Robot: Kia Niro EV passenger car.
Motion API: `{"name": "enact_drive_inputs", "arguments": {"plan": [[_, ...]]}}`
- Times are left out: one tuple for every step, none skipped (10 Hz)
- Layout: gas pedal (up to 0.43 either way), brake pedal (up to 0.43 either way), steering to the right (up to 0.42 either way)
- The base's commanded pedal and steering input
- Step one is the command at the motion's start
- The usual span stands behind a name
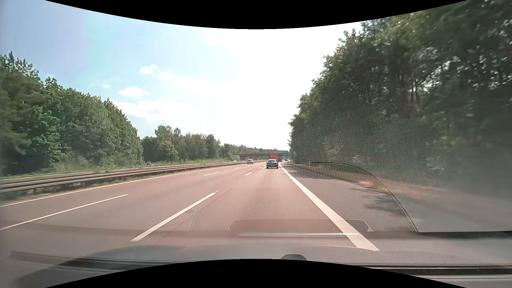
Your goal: Follow the waypoints while adhering to traffic rules and regulations
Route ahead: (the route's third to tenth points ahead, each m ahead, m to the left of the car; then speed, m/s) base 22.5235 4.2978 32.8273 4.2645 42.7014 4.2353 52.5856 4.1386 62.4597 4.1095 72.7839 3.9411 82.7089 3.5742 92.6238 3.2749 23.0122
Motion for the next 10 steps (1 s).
{"name": "enact_drive_inputs", "arguments": {"plan": [[0.118, 0.000, -0.003], [0.118, 0.000, -0.003], [0.118, 0.000, -0.003], [0.110, 0.000, -0.003], [0.110, 0.000, -0.003], [0.110, 0.000, -0.003], [0.110, 0.000, -0.003], [0.110, 0.000, -0.003], [0.110, 0.000, -0.003], [0.110, 0.000, -0.003]]}}
